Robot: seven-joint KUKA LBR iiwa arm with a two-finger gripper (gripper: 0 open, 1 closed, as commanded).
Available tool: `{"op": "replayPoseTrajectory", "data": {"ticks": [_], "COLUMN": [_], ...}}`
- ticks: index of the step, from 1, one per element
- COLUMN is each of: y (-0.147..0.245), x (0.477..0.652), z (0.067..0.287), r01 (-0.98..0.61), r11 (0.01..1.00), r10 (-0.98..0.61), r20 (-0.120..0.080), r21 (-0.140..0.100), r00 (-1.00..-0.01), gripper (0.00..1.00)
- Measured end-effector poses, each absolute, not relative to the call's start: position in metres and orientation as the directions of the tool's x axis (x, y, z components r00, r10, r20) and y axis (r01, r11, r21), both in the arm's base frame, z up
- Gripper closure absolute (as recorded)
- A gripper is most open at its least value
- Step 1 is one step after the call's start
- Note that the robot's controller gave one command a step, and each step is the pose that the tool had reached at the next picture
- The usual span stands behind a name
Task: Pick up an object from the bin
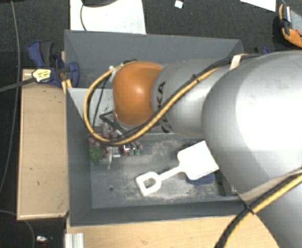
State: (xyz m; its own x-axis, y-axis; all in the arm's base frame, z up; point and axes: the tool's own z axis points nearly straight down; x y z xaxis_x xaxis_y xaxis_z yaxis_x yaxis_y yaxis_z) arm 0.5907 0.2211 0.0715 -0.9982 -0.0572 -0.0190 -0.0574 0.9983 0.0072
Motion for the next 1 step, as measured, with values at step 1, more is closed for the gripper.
{"op": "replayPoseTrajectory", "data": {"ticks": [1], "y": [0.2209], "x": [0.5913], "z": [0.0728], "r01": [0.117], "r11": [0.993], "r10": [0.118], "r20": [-0.010], "r21": [0.007], "r00": [-0.993], "gripper": [1.00]}}
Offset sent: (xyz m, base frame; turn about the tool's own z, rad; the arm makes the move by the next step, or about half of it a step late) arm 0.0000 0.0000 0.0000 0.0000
